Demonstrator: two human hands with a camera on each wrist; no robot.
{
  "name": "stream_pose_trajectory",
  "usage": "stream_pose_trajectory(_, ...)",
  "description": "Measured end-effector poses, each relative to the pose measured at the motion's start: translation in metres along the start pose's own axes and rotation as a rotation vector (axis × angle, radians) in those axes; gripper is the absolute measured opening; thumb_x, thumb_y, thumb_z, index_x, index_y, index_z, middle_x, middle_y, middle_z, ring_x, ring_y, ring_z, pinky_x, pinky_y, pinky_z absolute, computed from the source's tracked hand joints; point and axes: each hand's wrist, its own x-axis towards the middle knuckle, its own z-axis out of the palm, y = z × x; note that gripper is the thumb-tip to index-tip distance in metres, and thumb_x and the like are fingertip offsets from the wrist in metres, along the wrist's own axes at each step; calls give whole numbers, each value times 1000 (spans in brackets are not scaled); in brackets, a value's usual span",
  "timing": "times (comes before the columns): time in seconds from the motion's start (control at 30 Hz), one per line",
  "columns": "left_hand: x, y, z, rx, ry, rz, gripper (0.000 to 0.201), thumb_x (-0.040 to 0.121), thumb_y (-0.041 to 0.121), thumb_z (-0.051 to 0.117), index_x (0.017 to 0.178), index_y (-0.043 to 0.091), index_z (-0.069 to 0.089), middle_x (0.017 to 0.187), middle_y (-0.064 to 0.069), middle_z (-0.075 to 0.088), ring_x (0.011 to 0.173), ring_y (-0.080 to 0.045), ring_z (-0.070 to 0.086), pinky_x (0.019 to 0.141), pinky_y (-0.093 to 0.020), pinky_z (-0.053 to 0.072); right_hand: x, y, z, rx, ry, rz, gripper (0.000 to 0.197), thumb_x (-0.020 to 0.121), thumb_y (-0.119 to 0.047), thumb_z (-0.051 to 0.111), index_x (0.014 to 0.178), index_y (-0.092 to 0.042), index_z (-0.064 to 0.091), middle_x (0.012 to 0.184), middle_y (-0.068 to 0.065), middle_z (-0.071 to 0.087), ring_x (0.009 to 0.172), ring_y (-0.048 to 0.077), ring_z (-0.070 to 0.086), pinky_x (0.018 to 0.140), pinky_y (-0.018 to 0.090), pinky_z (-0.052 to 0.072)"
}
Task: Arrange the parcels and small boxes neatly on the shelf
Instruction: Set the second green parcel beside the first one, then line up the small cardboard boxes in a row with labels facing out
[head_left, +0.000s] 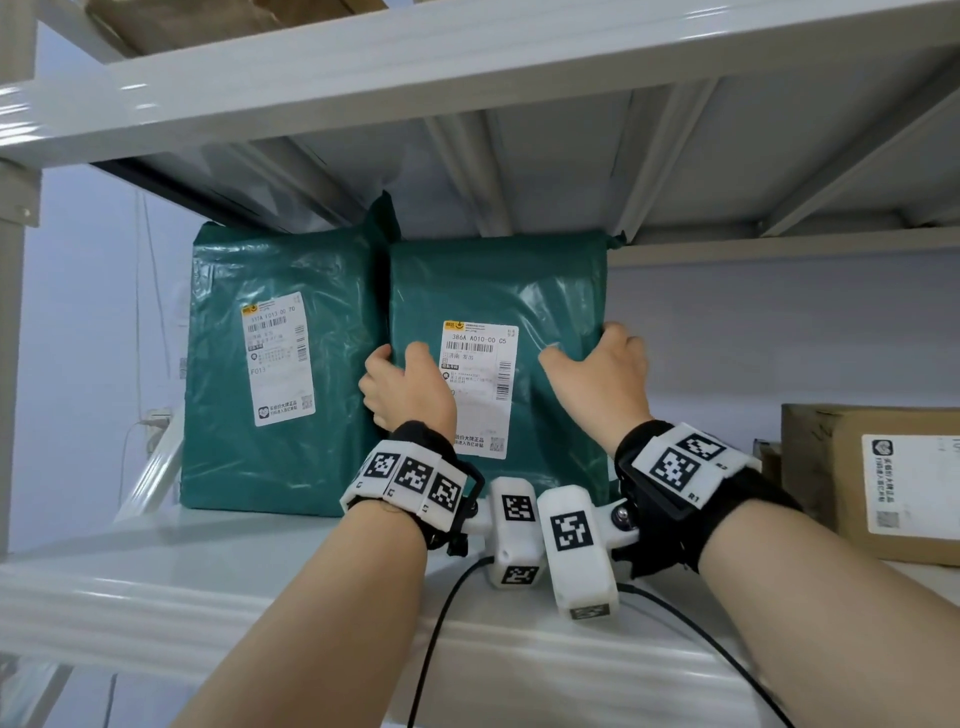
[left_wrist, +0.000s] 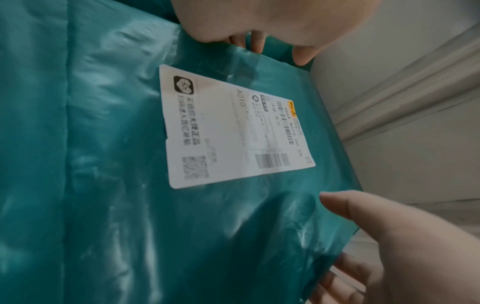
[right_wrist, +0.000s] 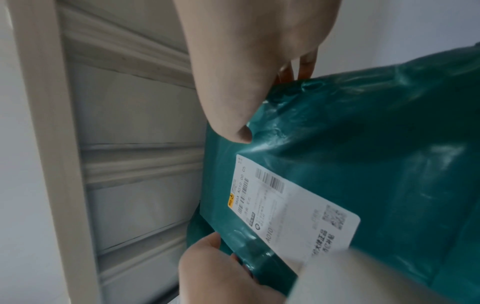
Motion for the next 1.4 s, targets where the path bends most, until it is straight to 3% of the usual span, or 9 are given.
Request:
stream_pose_trajectory(0.43, 3, 1, 0, 78, 22, 13, 53, 85, 16, 48, 138, 13, 40, 142, -10, 39, 134, -29, 34, 114, -42, 23, -4, -5, 4, -81, -80, -42, 64, 77, -42, 60, 127, -9, 39, 124, 8, 38, 122, 27, 34, 104, 43, 37)
stream_pose_trajectory(0.77, -4, 9, 0, 67, 33, 41, 52, 85, 13, 47, 137, 12, 42, 144, -10, 39, 135, -28, 36, 115, -43, 24, 0, -7, -3, 44, -77, 31, 53, 84, -32, 55, 130, -8, 40, 127, 9, 39, 119, 28, 43, 105, 43, 40)
stream_pose_trajectory(1.03, -23, 19, 11, -165, -121, 284, 45, 86, 4, 45, 130, 15, 51, 141, -2, 46, 133, -17, 44, 113, -29, 34, -1, -22, -25, -74, -11, 20, 52, 90, -31, 48, 134, -3, 40, 134, 16, 41, 124, 32, 41, 105, 42, 37)
stream_pose_trajectory(1.1, -29, 24, 15, -171, -191, 289, 42, 86, 1, 42, 122, 15, 58, 126, -4, 59, 117, -16, 58, 98, -17, 44, 0, -24, -32, -107, -10, 41, 51, 91, -32, 47, 133, -4, 41, 135, 17, 41, 123, 34, 43, 105, 42, 38)
stream_pose_trajectory(1.13, -33, 27, 18, -155, -245, 289, 41, 85, 1, 42, 119, 14, 60, 109, -3, 65, 99, -10, 65, 84, -10, 49, 0, -25, -37, -124, -14, 48, 50, 91, -32, 47, 132, -4, 42, 135, 18, 41, 124, 34, 43, 105, 42, 38)
stream_pose_trajectory(1.2, -40, 35, 26, -97, -361, 306, 39, 86, -1, 42, 119, 11, 61, 93, 0, 65, 73, 5, 62, 63, -1, 45, 1, -25, -48, -167, -35, 54, 48, 92, -31, 44, 132, -4, 44, 136, 18, 42, 124, 35, 42, 105, 41, 38)
stream_pose_trajectory(1.23, -46, 40, 30, -75, -419, 324, 39, 86, -1, 43, 119, 10, 61, 103, -4, 66, 77, 4, 62, 65, -3, 46, 0, -25, -55, -192, -42, 52, 47, 93, -30, 43, 132, -4, 45, 136, 19, 43, 125, 34, 42, 104, 40, 38)
stream_pose_trajectory(1.3, -59, 47, 41, -36, -530, 359, 39, 85, -1, 43, 117, 10, 64, 120, -10, 64, 95, -13, 65, 77, -12, 50, -1, -22, -71, -229, -33, 53, 45, 94, -28, 41, 130, -3, 47, 135, 20, 45, 124, 34, 43, 103, 37, 36)
stream_pose_trajectory(1.4, -83, 57, 61, 51, -693, 399, 36, 87, 2, 46, 116, 9, 65, 119, -9, 65, 97, -15, 58, 76, -14, 44, -2, -17, -97, -279, 13, 68, 44, 95, -27, 40, 129, 0, 48, 136, 21, 48, 127, 34, 42, 102, 35, 35)
